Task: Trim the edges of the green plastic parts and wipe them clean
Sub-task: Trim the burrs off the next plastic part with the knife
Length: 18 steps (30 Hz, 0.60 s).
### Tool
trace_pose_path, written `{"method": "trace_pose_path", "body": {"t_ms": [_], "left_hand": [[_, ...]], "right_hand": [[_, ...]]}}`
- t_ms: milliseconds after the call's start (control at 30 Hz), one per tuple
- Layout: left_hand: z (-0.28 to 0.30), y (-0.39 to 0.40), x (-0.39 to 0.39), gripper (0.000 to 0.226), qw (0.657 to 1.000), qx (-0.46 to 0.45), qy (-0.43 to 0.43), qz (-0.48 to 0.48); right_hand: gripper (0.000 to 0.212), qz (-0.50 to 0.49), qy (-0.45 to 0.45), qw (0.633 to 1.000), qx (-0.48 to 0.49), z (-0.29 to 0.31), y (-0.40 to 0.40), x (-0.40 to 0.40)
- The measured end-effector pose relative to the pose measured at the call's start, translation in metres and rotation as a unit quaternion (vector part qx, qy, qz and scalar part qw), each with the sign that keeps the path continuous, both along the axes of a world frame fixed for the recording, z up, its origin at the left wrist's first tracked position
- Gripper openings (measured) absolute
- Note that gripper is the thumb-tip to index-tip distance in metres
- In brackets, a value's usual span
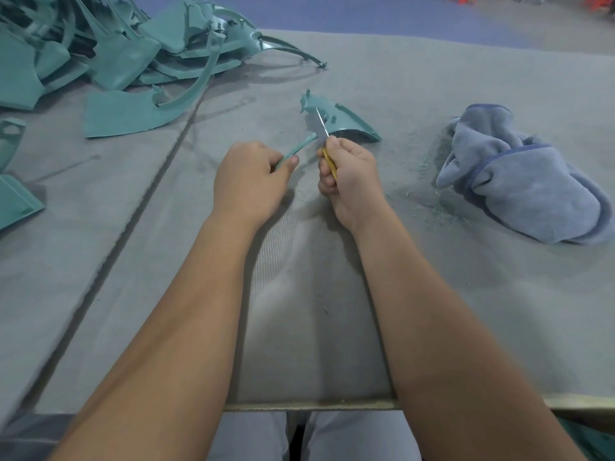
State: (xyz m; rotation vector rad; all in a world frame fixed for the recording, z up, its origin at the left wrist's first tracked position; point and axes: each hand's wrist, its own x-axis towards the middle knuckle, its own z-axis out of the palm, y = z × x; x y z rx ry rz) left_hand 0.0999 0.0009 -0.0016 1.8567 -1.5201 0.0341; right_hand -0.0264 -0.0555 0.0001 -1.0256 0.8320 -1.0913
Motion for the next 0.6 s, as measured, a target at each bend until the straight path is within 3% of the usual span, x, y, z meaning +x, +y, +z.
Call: {"method": "trace_pose_path", "body": {"t_ms": [67,167,300,400,500,600], "left_hand": [[0.0,0.0,-0.003,0.019,0.999,-0.019,-0.044,-0.013],[0.0,-0.002,-0.01,0.039,0.997,-0.018,-0.08,-0.006],[0.0,-0.004,-0.016,0.031,0.998,-0.008,-0.062,-0.022],[0.007,-0.002,-0.015,0.028,0.999,-0.009,-0.036,0.025],[0.013,0.0,-0.011,0.026,0.998,-0.008,0.037,0.056],[0.017,0.0,-0.009,0.023,0.985,0.0,0.174,0.01]], "right_hand": [[0.033,0.013,0.007,1.0,-0.008,0.0,-0.001,-0.001],[0.031,0.028,0.028,0.999,-0.029,-0.002,0.0,0.0],[0.03,0.046,0.032,0.997,-0.048,-0.003,0.002,0.0],[0.032,0.077,0.022,0.996,-0.051,-0.001,0.003,-0.003],[0.032,0.117,0.034,0.99,-0.065,0.0,0.005,-0.005],[0.028,0.131,0.062,0.985,-0.098,0.0,0.006,-0.006]]}}
